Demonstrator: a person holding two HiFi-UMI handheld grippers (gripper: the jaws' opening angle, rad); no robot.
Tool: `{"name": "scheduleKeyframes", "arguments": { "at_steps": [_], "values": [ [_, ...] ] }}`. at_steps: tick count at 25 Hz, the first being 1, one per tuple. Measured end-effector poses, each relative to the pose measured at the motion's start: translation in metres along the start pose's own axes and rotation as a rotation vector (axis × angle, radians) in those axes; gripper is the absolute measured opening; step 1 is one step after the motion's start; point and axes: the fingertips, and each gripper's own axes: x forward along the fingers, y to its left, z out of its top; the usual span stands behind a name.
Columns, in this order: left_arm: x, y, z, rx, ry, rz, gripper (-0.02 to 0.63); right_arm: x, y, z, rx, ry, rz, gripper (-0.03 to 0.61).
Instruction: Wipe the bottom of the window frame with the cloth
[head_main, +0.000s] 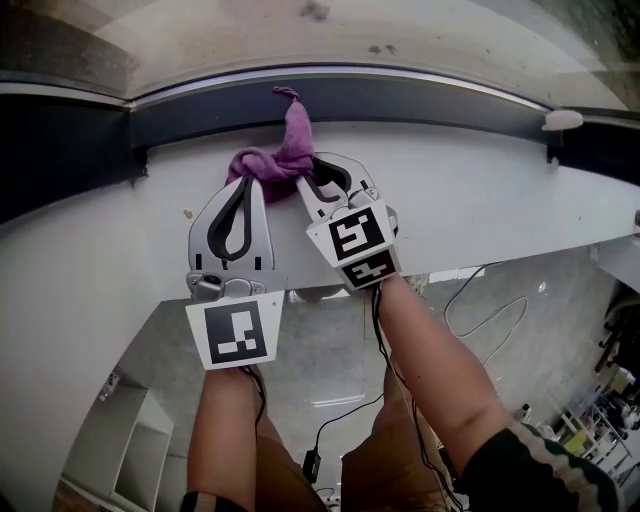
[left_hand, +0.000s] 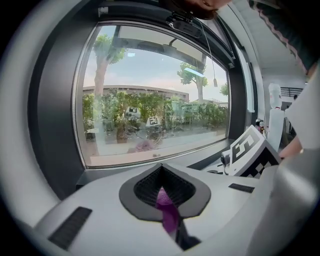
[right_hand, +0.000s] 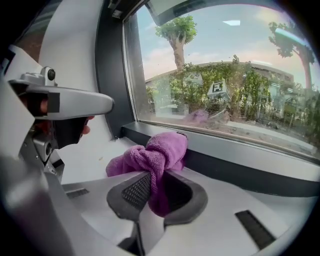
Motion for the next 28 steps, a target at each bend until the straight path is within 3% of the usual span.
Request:
{"name": "scheduleKeyframes", "arguments": {
  "at_steps": [11, 28],
  "values": [
    [0.034, -0.076, 0.013, 0.031, -0.006, -0.090, 0.006, -0.051, -0.070, -0.027, 0.054, -0.003, -0.082, 0.067],
    [0.078, -0.229, 0.037, 0.094, -0.020, -0.260, 0.006, -0.159, -0.197, -0.078, 0.122, -0.016, -0.247, 0.067]
  ]
}}
